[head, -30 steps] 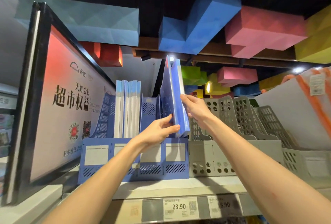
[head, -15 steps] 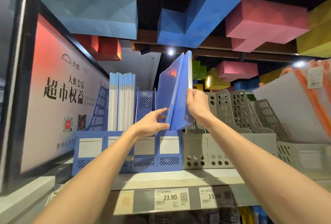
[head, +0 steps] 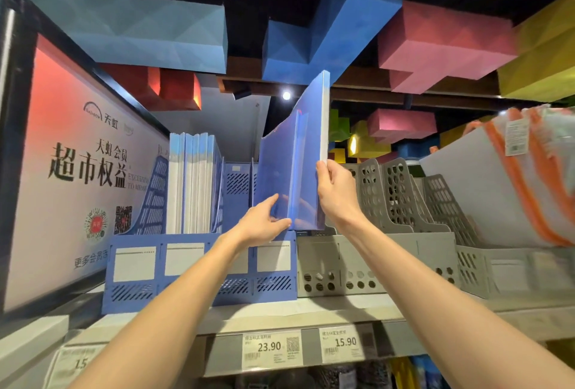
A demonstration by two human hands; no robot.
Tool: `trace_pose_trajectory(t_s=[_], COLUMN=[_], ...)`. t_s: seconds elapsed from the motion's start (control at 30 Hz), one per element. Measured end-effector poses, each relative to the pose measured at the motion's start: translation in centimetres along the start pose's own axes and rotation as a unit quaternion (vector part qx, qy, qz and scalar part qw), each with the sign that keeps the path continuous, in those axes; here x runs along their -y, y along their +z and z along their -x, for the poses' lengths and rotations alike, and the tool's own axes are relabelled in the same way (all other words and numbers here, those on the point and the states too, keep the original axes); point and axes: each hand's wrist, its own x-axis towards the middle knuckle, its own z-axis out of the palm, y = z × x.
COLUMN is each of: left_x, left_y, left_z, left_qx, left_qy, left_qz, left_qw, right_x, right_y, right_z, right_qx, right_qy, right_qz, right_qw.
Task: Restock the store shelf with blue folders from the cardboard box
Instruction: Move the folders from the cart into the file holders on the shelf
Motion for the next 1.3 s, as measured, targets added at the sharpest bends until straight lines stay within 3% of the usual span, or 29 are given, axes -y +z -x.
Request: trace_pose_trajectory(t_s=[0.23,0.4,0.67,0.77,0.87,1.1,1.3], left_x=[-0.1,-1.2,-6.0,-8.9,-12.1,-13.4,-11.7], left_y=[0.3,-0.3,-1.5,-1.9,-2.5,-4.4,-8.1], left_z=[0.0,1.2,5.3,7.4,9.6,14.9,19.1], left_qx=[0.024,0.001,-0.133,-0.151,-0.121,-0.104,-0.164], left_qy=[-0.022,-0.021,0.032,0.056,0.074,0.105,0.064], left_qz=[-0.100,-0.081,0.117,0.236,0.298,0.277,0.248], left_qw=[0.995,0.997,0.984,0.958,0.944,0.949,0.953], right_x=[1.5,2.6,6.0,7.2,8.9,12.1,14.5], right_y=[-0.5,-1.1,-3.7,-4.6,-5.6,-5.7,-1.5], right_z=[1.1,2.0,4.4,5.9,7.8,10.0,11.7], right_qx=[0.020,0.016,0.019,0.020,0.046,0.132,0.189], right_qy=[-0.005,-0.007,-0.045,-0.052,-0.071,0.032,0.062], right_qz=[-0.016,-0.009,-0.070,-0.074,-0.122,-0.329,-0.395], right_qw=[1.000,1.000,0.996,0.996,0.989,0.934,0.897])
